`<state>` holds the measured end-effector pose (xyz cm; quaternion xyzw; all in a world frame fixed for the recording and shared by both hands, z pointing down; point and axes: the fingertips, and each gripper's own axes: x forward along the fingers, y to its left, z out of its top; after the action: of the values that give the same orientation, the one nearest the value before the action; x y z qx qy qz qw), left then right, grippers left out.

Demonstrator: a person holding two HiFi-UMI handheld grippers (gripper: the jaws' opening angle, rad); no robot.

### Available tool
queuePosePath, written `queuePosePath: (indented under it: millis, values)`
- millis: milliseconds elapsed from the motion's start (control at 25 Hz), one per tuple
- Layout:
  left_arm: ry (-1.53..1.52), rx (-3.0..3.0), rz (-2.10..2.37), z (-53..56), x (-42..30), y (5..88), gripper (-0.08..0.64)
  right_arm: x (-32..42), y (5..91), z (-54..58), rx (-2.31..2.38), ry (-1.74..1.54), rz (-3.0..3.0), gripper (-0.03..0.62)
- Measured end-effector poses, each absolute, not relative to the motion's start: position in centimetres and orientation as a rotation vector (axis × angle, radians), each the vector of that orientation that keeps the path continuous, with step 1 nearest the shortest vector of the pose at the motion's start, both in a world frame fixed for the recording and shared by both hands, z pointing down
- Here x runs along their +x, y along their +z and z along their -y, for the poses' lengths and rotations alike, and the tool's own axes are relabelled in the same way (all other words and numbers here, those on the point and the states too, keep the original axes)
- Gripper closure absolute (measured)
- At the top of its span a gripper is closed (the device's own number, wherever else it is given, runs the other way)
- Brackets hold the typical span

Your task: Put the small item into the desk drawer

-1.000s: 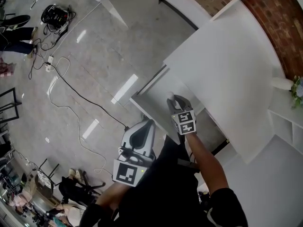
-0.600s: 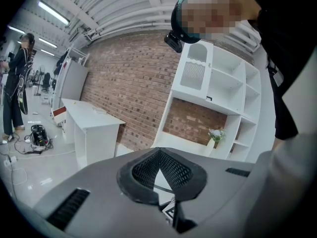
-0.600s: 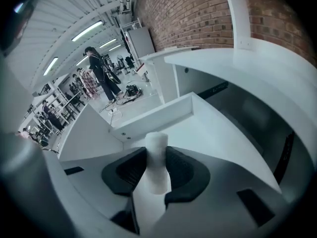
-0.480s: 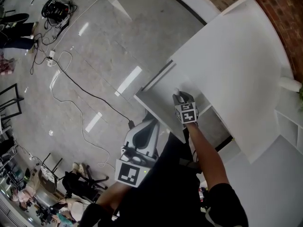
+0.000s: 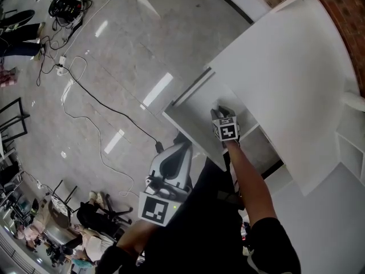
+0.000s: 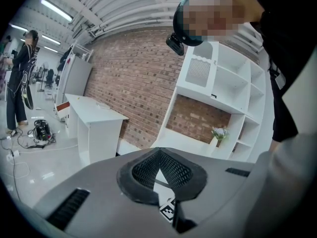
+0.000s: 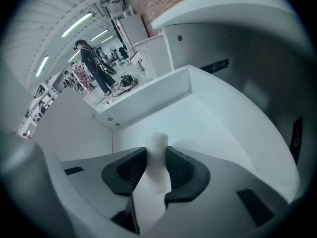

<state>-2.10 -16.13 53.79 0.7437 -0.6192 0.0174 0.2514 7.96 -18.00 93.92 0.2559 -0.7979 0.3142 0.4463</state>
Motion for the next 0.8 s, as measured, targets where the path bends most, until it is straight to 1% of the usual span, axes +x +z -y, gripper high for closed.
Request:
queuePosePath:
  millis: [800]
  values:
    - [0.067,1.984,1.676,15.6,-2.1,55.0,0.535,8.9,97.2,17.2,0.625,0.839,1.873,0.449]
